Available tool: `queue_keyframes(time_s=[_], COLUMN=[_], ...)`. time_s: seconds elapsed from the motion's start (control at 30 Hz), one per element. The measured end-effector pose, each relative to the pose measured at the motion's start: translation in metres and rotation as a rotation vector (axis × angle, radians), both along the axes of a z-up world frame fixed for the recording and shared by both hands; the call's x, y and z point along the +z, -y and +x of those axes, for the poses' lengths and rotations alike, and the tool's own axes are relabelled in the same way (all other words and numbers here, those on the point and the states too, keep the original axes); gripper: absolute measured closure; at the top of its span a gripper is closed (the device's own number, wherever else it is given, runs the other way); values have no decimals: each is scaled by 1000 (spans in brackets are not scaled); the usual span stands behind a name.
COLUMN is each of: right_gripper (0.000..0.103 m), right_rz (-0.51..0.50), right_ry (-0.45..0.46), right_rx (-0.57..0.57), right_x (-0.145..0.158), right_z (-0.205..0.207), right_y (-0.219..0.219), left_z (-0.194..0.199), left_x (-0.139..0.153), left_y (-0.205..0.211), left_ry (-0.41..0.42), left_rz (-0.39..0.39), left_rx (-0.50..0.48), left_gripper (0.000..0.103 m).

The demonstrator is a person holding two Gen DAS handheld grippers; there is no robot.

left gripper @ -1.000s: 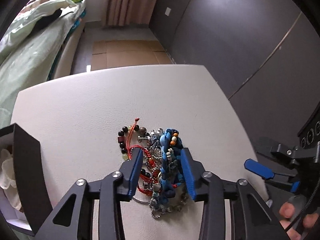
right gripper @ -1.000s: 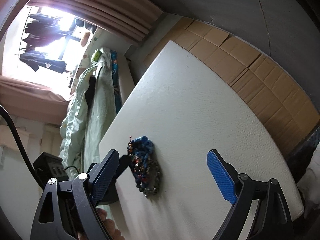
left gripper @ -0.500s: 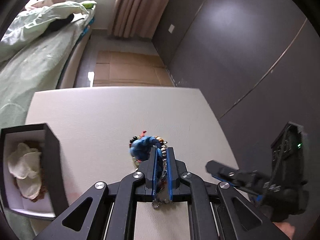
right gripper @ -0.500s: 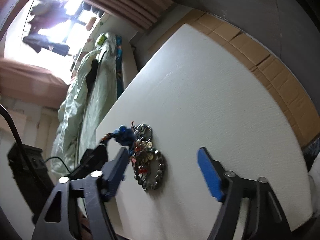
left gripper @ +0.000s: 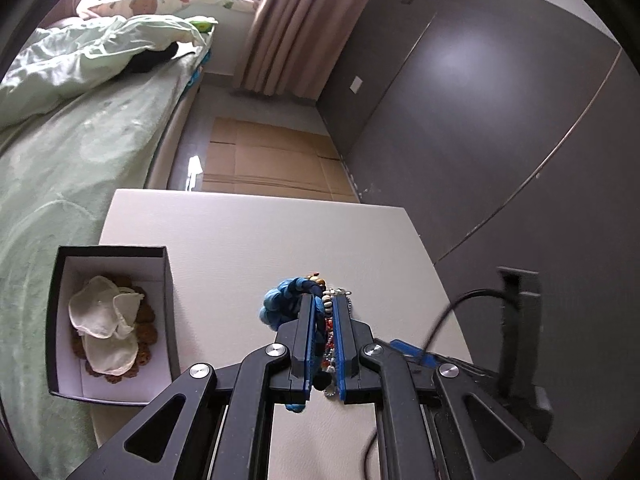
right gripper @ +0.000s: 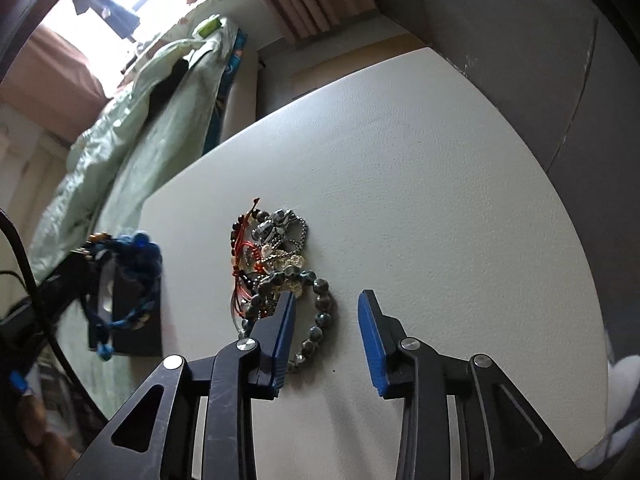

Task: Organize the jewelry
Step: 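Grasp the dark bead bracelet with the right tool while the left tool carries the blue bracelet to the box, then release the blue bracelet into the box with the left tool while the right tool drops the dark bracelet in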

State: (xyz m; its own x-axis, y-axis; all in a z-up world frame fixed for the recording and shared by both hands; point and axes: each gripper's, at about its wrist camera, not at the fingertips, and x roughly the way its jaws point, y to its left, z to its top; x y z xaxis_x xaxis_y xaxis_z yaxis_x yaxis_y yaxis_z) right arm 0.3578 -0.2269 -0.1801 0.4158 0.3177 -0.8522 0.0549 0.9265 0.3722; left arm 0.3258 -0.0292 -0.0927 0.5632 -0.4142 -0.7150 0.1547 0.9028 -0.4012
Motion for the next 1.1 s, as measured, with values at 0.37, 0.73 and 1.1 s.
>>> queue_keyframes(time_s=[0.37,0.73,1.1], right_gripper=[90,91,91], right_rz=[-351,5,178], right_ry=[11,129,288], right_rx=[82,24,63], right_x=[-2,40,90], right_z=[5,-13,-27], right_y=[-42,2,-29], left_z=[-13,-22,-25], left_x=[17,30,23], left_y=[-38,-65,-105], left_ry=[36,55,34], left_rz=[-36,-72,-79], left_rx=[86,146,243], left_gripper=[94,94,94])
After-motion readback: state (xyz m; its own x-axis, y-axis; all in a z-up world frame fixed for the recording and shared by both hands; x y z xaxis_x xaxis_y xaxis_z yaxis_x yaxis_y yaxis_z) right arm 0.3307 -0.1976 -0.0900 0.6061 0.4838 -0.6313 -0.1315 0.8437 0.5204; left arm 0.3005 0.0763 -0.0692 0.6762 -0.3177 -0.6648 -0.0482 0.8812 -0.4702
